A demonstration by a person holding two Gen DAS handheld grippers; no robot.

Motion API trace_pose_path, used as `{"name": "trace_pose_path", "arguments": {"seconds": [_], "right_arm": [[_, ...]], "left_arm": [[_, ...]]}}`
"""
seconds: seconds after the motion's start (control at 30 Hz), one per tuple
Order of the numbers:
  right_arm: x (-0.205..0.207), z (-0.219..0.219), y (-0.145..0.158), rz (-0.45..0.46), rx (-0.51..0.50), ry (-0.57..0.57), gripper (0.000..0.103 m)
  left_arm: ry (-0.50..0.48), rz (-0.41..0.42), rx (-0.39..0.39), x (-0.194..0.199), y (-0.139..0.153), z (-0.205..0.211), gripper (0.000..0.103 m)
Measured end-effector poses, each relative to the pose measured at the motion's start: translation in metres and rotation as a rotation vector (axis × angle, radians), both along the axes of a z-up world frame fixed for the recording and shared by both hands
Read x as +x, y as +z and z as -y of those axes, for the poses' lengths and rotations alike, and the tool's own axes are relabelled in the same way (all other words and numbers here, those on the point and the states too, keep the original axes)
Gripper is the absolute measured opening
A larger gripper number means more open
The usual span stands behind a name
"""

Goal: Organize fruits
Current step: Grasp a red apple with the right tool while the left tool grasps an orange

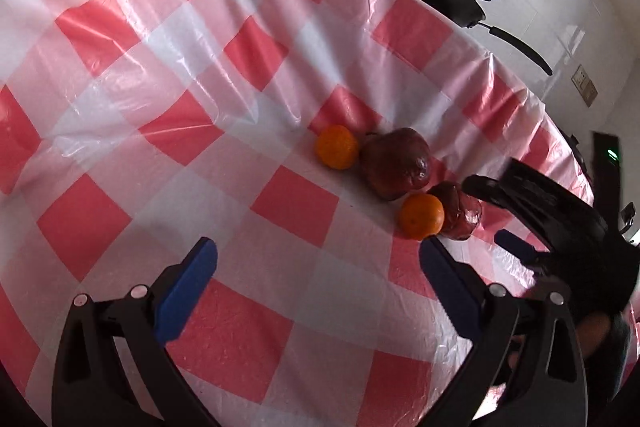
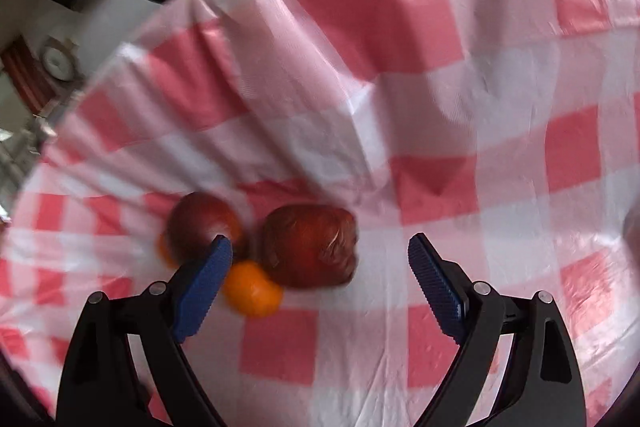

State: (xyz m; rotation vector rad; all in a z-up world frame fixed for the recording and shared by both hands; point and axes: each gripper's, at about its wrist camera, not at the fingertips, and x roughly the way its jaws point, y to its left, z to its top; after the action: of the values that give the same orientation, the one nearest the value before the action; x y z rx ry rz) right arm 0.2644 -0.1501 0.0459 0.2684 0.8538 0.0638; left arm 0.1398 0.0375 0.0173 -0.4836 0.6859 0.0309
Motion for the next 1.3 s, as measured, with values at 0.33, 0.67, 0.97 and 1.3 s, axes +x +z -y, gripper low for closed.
{"name": "trace_pose_path", "arguments": {"seconds": [0.33, 0.67, 0.97, 1.3], "right_arm": [[0.031, -0.017, -0.019, -0.1, -0.101, 0.008, 0.086], [0.033, -0.028, -0.031, -0.097, -0.061, 0.012, 0.059], [-0.077, 0.046, -0.022, 0.006, 0.107, -0.067, 0.059], [-0.117, 0.111, -0.039, 0.112, 0.331, -0.151, 0.059]], "left_arm": [[0.013, -0.008, -0.003, 0.001, -0.001, -0.002, 0.101], [0.001, -0.019, -0.001, 0.004, -0.003, -0.001, 0.101], [-0.049, -0.004, 0.042, 0.002, 0.0, 0.011, 0.101], [-0.136, 0.022, 0.099, -0.001, 0.006, 0.04, 0.101]]}}
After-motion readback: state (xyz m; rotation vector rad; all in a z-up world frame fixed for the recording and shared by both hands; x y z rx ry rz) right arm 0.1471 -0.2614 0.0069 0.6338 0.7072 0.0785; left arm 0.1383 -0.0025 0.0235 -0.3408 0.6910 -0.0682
